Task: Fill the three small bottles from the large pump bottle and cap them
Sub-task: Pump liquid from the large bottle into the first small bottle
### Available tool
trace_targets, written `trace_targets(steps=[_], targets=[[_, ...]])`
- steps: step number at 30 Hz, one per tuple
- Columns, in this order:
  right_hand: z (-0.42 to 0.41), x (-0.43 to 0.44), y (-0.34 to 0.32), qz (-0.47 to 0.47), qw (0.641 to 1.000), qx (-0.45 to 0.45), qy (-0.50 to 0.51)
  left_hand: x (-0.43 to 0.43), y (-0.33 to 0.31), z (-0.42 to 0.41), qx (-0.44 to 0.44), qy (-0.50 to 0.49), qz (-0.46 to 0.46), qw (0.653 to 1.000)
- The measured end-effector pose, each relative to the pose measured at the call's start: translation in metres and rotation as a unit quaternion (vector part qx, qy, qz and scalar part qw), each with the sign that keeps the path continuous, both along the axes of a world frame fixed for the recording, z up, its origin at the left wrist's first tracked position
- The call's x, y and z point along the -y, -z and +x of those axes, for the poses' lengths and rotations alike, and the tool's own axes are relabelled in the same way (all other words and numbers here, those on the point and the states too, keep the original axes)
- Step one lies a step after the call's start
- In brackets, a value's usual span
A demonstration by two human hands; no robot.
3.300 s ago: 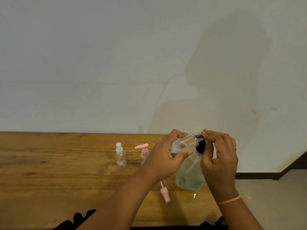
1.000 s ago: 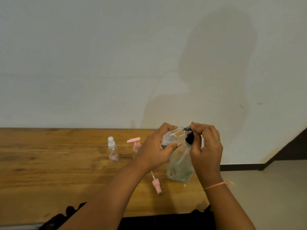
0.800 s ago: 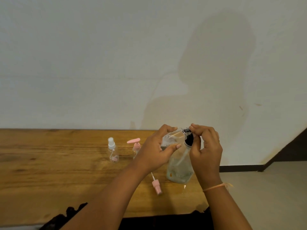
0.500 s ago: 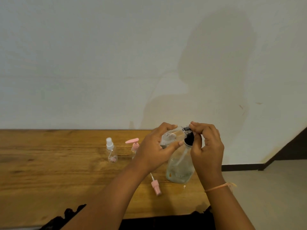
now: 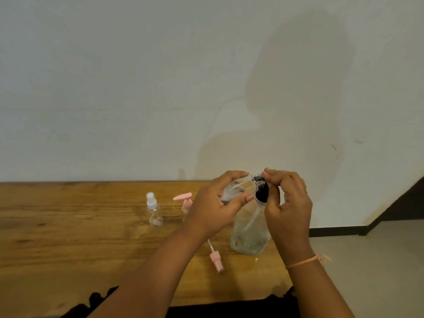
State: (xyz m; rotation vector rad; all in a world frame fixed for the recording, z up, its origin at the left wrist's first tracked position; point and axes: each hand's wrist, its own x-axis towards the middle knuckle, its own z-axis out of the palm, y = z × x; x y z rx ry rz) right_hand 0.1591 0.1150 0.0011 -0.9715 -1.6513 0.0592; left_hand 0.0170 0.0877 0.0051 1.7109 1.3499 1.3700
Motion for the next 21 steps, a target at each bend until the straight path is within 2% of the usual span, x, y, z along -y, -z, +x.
trace_targets(steps=[5, 21], targets=[[0.000, -0.003, 0.007, 0.007, 1.000, 0.007, 0.003, 0.001, 0.000, -0.001, 0.005, 0.002, -0.017, 1.000], [0.001, 0.000, 0.001, 0.012, 1.000, 0.002, 0.005, 0.004, 0.004, 0.004, 0.026, -0.014, 0.004, 1.000]])
